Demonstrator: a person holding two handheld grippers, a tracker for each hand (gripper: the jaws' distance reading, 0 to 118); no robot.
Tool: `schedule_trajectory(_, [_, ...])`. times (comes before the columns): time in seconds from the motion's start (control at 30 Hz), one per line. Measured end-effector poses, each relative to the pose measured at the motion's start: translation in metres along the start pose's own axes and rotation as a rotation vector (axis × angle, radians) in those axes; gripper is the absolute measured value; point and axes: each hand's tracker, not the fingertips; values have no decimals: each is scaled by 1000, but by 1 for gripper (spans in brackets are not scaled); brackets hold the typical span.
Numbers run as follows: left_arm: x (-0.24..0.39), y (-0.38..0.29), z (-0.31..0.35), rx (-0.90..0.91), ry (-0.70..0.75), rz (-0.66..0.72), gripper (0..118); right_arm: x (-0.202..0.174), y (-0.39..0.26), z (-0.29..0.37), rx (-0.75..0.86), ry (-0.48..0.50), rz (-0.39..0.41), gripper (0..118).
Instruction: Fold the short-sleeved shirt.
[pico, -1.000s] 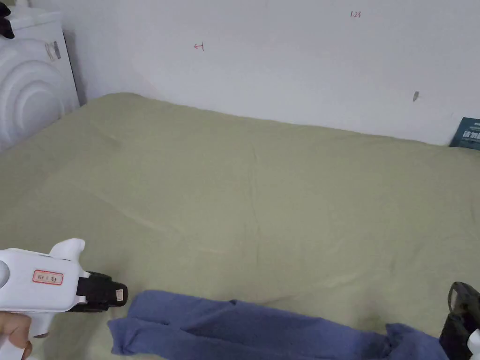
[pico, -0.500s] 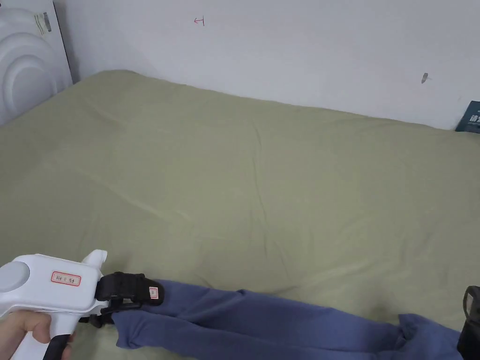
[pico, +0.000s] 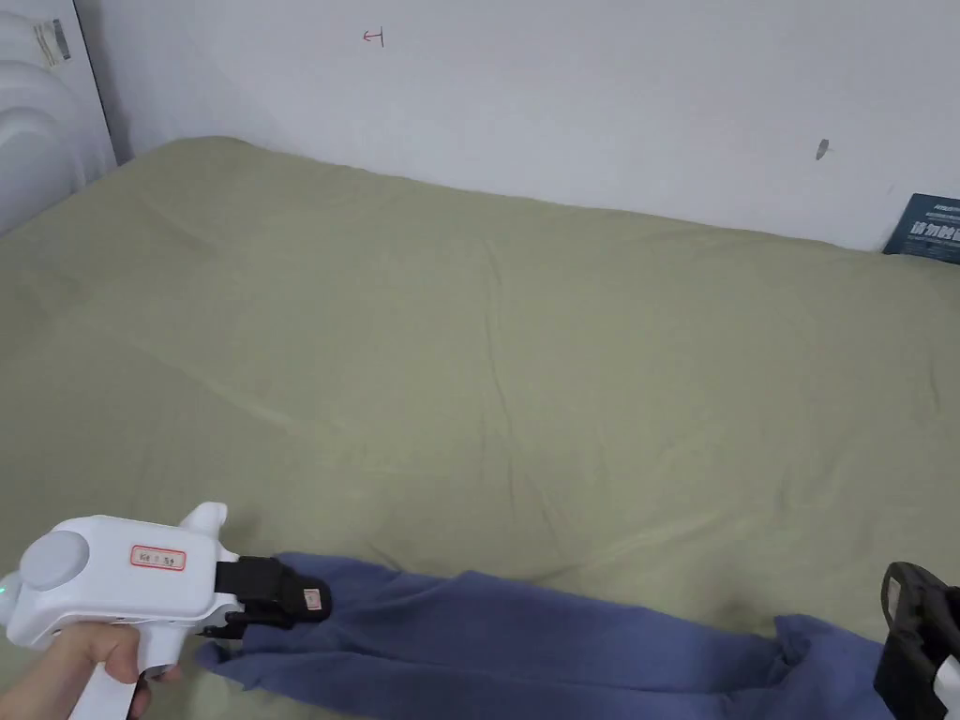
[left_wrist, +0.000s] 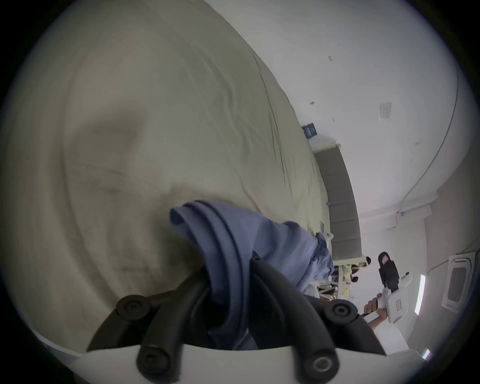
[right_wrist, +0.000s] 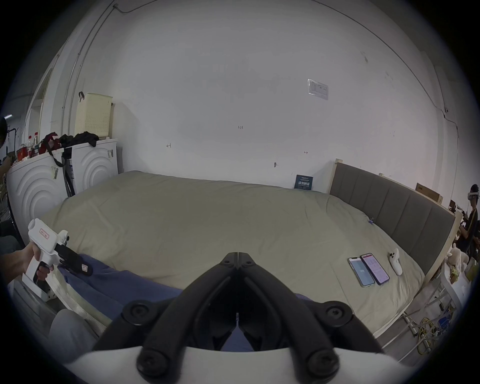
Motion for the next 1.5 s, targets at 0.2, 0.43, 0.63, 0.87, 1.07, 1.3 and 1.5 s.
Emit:
schedule_trajectory(0.2, [9,5,38,72,40,7,8,11,4,-2,12,11,1,2])
schedule_trajectory(0.43, [10,21,85,169,140,40,8,18,6,-1,34,33,-19,2])
schedule_trajectory(0.63, [70,17,81,149,245,-36,8,28,-1,1,27,39,-54,2])
schedule_trajectory(0.87, [187,0,38,61,276,-215,8,46,-8,9,15,32,-95,2])
schedule_trajectory(1.07, [247,-27,-40,-41,350,-392,8,63,-12,14,19,8,-136,2])
schedule_trajectory(1.3, [253,-56,-169,-146,331,-505,116,77,-17,16,5,-9,-194,2])
schedule_trajectory(1.5, [245,-59,-185,-161,273,-439,115,80,-20,17,-16,-7,-183,2])
